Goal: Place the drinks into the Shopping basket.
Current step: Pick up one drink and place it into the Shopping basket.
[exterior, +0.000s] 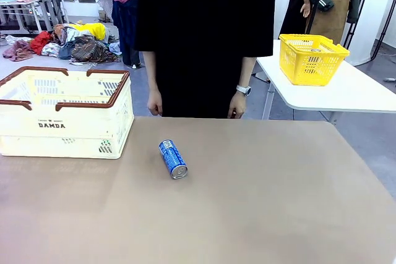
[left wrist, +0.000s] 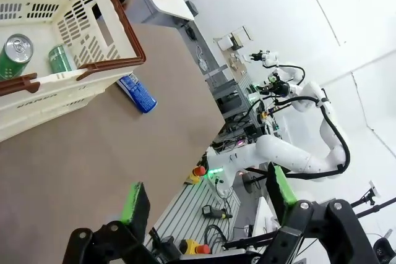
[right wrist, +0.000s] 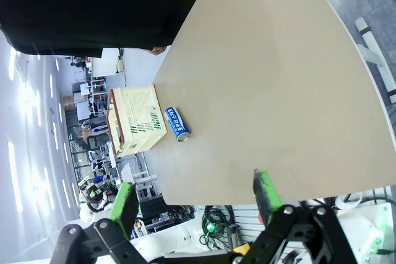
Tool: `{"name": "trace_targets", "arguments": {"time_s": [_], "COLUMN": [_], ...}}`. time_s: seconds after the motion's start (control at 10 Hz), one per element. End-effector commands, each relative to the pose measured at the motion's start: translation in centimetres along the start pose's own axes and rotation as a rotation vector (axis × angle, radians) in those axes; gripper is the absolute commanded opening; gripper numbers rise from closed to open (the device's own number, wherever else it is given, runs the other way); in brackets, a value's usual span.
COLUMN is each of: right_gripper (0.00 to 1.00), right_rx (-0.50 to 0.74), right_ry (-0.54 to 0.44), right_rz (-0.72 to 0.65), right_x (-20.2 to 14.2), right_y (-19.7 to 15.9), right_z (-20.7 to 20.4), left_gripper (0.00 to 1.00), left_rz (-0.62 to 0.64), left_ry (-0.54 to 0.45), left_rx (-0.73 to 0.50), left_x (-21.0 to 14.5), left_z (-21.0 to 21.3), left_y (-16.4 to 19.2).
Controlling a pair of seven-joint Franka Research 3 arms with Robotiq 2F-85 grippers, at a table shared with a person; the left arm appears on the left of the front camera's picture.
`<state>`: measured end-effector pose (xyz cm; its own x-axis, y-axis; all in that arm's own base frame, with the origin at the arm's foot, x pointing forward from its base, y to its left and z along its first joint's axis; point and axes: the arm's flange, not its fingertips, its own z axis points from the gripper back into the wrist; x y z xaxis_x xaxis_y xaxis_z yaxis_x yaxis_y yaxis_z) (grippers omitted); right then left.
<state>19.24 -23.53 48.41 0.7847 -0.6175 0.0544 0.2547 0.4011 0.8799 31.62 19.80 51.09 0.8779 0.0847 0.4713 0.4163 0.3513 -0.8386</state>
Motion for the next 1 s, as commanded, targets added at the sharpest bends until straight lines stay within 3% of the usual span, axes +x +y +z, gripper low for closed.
{"name": "trace_targets", "arguments": {"time_s": [0.0,0.7,0.9], "right_gripper": [1.0,1.0,1.0], "right_rx": [0.014,0.014,0.014], "right_ry": [-0.004,-0.004,-0.004], "right_rz": [0.023,0.023,0.023], "right_x": [0.1,0.1,0.1], "right_y": [0.0,0.0,0.0], "right_z": [0.1,0.1,0.1], "left_gripper": [1.0,1.0,1.0], "left_rz": [0.004,0.001,0.133], "left_ry": [-0.011,0.003,-0.001], "left_rx": [-0.008,0.0,0.261], "left_x": [-0.1,0.0,4.0], "left_z": [-0.2,-0.1,-7.1], "left_y": [-0.1,0.0,-6.3]}}
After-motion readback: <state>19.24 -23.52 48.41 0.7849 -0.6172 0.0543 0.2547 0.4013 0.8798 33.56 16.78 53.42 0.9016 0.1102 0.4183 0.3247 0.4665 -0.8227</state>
